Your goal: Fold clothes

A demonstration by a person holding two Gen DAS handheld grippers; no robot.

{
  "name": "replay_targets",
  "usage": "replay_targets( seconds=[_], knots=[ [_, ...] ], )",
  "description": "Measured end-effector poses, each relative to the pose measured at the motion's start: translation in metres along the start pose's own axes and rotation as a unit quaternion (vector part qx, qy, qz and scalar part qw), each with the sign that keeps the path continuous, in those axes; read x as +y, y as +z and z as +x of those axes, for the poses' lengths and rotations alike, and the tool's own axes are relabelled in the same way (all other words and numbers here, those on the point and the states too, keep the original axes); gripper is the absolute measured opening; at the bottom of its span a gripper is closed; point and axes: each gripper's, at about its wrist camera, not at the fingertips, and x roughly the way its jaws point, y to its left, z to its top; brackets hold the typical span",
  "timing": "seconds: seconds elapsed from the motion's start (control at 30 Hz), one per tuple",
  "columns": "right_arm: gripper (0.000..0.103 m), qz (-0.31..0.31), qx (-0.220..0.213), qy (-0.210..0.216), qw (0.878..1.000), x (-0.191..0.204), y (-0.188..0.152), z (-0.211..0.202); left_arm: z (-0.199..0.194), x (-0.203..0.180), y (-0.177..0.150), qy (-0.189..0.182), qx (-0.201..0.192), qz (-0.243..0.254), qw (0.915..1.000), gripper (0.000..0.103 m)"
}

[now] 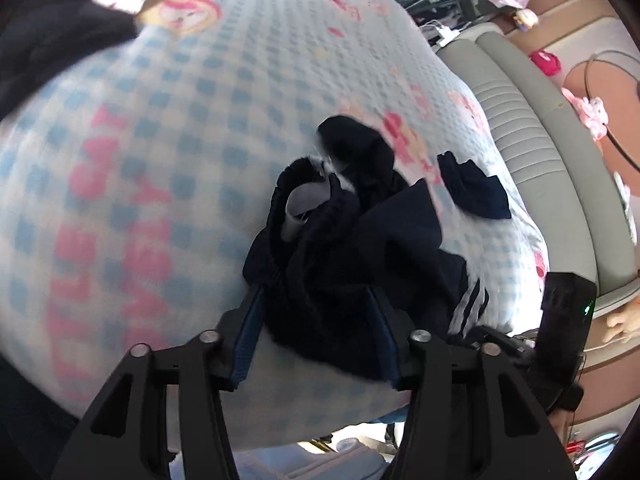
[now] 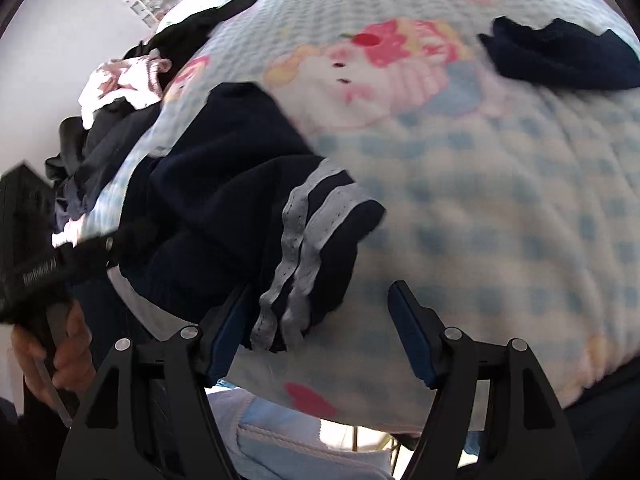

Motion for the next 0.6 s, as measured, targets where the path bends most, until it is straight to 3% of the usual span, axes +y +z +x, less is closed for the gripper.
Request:
replay_targets(
  seconds=[0.03,0.07,0.13,0.2,0.27,0.33,0.37,0.43,0.53,0.57,0.6],
  knots=[
    [0.045,0.002,-0.01,0.002,1.0,0.002,0.0,0.001,-0.001,-0.009,0.002,-0.001,-0.002,0.017,0.9999,0.024],
    [0.036,0.005,-0.024,0.0,1.0,0.004,0.001,0.0,-0.003,-0.018,0.005,-0.002,-0.006,0.032,0.9995,0.016],
    [0.017,0.011,-0.064,-0.011,0.998,0.007,0.007,-0.015,-0.016,-0.035,0.01,-0.026,-0.023,0.05,0.9982,0.016],
    [0.01,0.021,-0.111,-0.022,0.993,0.006,0.014,-0.037,-0.034,-0.05,0.014,-0.052,-0.043,0.06,0.9959,0.016],
    [0.01,0.037,-0.166,-0.031,0.985,-0.002,0.018,-0.068,-0.051,-0.059,0.016,-0.071,-0.067,0.058,0.9935,0.019],
    [0.01,0.059,-0.218,-0.044,0.973,-0.013,0.021,-0.098,-0.062,-0.061,0.017,-0.077,-0.091,0.051,0.9915,0.038],
    [0.01,0.076,-0.236,-0.054,0.967,-0.022,0.022,-0.106,-0.061,-0.059,0.018,-0.065,-0.097,0.052,0.9918,0.06],
    [0.01,0.107,-0.233,-0.072,0.964,-0.042,0.021,-0.104,-0.049,-0.052,0.019,-0.02,-0.079,0.055,0.9951,0.06],
    [0.013,0.127,-0.182,-0.086,0.971,-0.065,0.011,-0.08,-0.042,-0.037,0.017,0.005,-0.067,0.051,0.9964,0.06],
    [0.018,0.132,-0.17,-0.079,0.973,-0.071,0.006,-0.074,-0.039,-0.033,0.015,0.014,-0.064,0.052,0.9965,0.06],
    [0.034,0.14,-0.16,-0.064,0.975,-0.075,0.002,-0.069,-0.035,-0.032,0.012,0.028,-0.056,0.061,0.9962,0.06]
  ],
)
